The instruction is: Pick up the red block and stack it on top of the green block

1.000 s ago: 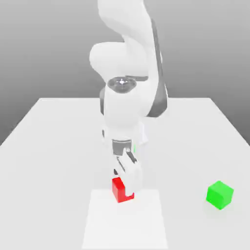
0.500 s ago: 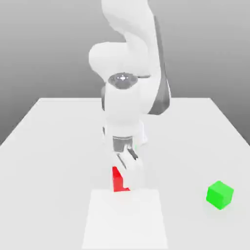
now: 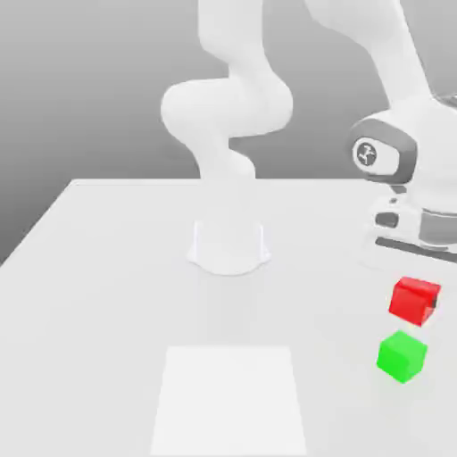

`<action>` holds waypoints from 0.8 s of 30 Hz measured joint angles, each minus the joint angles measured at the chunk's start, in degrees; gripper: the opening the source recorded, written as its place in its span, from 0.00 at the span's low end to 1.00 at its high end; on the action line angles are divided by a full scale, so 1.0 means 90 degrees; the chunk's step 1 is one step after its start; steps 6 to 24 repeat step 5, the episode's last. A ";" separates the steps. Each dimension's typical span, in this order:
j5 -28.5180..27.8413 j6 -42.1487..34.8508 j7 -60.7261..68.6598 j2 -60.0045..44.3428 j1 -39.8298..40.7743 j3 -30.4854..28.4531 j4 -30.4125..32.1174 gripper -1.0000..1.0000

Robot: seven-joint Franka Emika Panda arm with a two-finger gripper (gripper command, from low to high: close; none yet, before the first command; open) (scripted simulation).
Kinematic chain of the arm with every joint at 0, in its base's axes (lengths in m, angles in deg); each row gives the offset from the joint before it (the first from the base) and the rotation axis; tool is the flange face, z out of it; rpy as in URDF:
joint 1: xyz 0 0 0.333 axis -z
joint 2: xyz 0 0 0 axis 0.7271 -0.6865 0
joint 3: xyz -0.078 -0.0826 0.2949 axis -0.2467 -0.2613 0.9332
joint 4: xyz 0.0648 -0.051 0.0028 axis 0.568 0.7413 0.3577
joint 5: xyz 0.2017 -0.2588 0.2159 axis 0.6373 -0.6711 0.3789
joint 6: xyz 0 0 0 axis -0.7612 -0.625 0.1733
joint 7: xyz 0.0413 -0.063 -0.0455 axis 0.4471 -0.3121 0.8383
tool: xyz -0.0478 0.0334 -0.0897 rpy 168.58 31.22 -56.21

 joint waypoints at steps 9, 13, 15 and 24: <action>-0.0451 0.0416 -0.0326 -0.0485 -0.0199 -0.0291 -0.0027 1.00; -0.0451 0.0416 -0.0326 -0.0485 -0.0199 -0.0291 -0.0027 1.00; -0.0451 0.0416 -0.0326 -0.0485 -0.0199 -0.0291 -0.0027 1.00; -0.0451 0.0416 -0.0326 -0.0485 -0.0199 -0.0291 -0.0027 1.00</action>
